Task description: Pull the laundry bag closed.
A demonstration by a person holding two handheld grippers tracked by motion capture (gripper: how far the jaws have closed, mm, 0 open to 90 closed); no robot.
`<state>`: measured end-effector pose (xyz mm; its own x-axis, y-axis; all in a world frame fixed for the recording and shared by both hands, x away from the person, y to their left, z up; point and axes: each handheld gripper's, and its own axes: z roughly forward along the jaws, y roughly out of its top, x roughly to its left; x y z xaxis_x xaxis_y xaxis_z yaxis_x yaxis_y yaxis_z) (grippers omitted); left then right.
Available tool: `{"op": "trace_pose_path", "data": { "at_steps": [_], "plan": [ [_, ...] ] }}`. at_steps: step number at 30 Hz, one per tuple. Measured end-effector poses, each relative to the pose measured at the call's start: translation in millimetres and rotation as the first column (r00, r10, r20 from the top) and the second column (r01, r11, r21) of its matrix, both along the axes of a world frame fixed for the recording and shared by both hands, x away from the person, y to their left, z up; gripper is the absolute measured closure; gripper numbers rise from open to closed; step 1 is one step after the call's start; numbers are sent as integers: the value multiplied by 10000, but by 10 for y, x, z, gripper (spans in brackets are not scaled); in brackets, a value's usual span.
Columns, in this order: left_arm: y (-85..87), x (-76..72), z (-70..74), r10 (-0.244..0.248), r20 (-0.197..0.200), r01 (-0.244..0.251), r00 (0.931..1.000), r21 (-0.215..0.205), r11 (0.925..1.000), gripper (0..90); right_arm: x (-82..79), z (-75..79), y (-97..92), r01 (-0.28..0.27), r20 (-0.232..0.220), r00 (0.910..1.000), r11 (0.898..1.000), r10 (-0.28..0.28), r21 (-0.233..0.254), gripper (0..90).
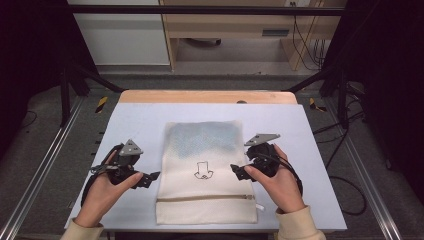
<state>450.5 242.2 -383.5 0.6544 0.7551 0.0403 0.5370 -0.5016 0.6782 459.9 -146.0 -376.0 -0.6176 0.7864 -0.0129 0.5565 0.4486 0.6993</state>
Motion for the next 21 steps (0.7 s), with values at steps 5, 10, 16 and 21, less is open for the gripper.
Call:
{"op": "trace_pose_path", "data": {
  "at_steps": [5,10,16,21],
  "plan": [
    [123,3,-14,186,637,-162,9978,-380,9991,50,3,12,-122,329,96,9994,9993,-331,200,85],
    [268,-3,-20,600,1055,-522,9926,-751,9958,51,-5,27,-239,586,270,9979,9976,-597,378,80],
    [440,6,-69,1119,1126,-1005,9873,-1017,9897,50,-18,15,-375,1005,383,9940,9939,-1022,447,79],
    [580,17,-116,1469,1204,-1327,9818,-1187,9840,51,-16,-2,-506,1251,447,9908,9907,-1275,535,79]
  ]
}}
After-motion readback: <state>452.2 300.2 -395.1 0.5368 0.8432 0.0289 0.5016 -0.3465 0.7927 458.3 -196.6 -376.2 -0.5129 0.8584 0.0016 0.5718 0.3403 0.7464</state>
